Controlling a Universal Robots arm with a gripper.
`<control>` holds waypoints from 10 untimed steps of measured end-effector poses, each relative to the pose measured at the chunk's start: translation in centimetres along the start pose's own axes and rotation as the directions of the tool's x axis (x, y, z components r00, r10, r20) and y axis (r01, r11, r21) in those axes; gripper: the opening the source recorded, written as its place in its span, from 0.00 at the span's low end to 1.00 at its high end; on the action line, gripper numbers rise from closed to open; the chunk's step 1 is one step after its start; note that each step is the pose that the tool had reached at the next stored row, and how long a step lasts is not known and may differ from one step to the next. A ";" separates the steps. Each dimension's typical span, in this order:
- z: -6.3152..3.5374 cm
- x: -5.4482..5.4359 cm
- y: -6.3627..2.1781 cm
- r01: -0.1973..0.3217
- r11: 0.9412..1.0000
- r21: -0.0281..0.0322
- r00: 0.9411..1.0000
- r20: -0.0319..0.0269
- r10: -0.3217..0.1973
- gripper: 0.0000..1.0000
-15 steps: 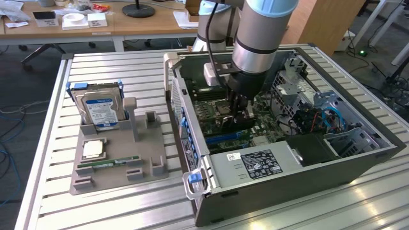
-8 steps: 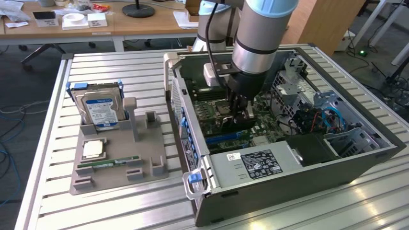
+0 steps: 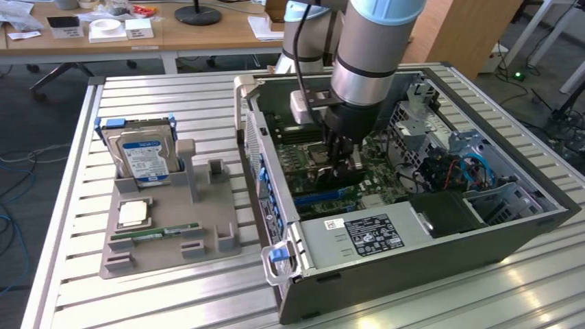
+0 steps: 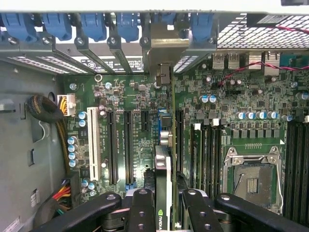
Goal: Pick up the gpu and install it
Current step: 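Insert the gpu into the slot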
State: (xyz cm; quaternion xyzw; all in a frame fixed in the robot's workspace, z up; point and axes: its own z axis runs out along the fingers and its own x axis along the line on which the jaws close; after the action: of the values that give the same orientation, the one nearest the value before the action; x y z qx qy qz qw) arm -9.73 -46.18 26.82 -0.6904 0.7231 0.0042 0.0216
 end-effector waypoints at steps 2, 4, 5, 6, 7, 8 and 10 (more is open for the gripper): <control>0.00 0.0 0.06 0.000 1.000 0.000 1.000 0.000 0.000 0.27; 0.00 0.0 0.10 0.000 1.000 0.000 1.000 0.000 0.000 0.27; 0.00 0.0 0.13 0.000 1.000 0.000 1.000 0.000 0.000 0.27; -0.01 0.0 0.16 0.000 1.000 0.000 1.000 0.000 0.000 0.27; 0.00 0.0 0.19 0.000 1.000 0.000 1.000 0.000 0.000 0.27; -0.01 0.0 0.22 0.000 1.000 0.000 1.000 0.000 0.000 0.27; -0.01 0.0 0.27 0.000 1.000 0.001 1.000 0.000 0.000 0.27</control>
State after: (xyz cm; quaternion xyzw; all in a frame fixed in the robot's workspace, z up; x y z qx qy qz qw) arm -10.01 -46.18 26.82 -0.6904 0.7231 0.0039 0.0218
